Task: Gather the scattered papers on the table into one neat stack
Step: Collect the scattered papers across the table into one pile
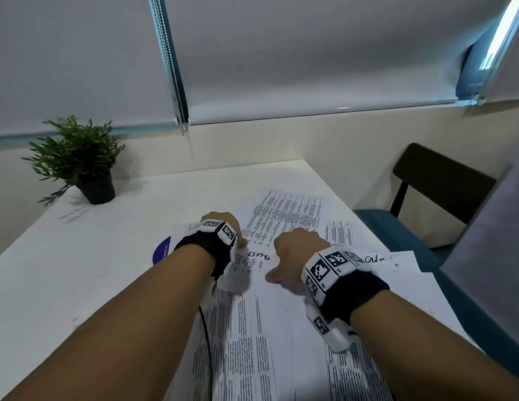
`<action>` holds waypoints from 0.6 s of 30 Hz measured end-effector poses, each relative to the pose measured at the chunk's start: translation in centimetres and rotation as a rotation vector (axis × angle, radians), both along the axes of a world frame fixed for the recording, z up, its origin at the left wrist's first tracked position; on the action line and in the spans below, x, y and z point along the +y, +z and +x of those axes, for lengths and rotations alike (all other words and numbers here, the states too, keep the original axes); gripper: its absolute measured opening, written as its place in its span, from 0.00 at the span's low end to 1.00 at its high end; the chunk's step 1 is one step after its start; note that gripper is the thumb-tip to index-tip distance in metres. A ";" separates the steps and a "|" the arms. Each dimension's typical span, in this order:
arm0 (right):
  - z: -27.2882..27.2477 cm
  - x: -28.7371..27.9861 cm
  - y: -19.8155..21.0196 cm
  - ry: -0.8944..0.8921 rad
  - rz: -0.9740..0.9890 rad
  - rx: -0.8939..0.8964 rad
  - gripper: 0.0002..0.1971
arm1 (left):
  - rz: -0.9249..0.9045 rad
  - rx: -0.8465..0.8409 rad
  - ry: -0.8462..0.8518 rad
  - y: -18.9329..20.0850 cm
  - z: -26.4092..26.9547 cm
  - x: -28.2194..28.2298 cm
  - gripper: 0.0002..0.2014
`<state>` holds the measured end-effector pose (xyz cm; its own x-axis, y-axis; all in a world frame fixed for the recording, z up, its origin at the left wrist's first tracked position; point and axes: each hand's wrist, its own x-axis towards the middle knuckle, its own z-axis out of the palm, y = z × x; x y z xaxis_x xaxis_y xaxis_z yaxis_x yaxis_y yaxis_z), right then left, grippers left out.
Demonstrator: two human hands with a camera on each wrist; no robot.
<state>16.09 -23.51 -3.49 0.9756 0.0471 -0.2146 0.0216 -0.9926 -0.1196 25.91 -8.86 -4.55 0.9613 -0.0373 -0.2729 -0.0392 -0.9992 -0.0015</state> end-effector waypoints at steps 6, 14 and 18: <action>-0.2 -0.4 -0.6 -0.022 0.024 -0.036 0.20 | -0.050 -0.051 0.074 0.1 0.3 -0.1 0.22; -2.8 -2.2 1.5 -0.081 0.239 -0.168 0.26 | -0.337 -0.287 0.191 4.1 -1.8 1.4 0.05; -5.4 -3.0 3.6 -0.089 0.427 -0.243 0.24 | -0.514 -0.574 0.168 8.4 -5.2 4.1 0.05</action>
<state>10.72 -26.48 0.09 0.9992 -0.0047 0.0393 0.0163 -0.8556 -0.5174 20.70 -4.77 3.89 0.9507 0.1344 0.2793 -0.0201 -0.8724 0.4883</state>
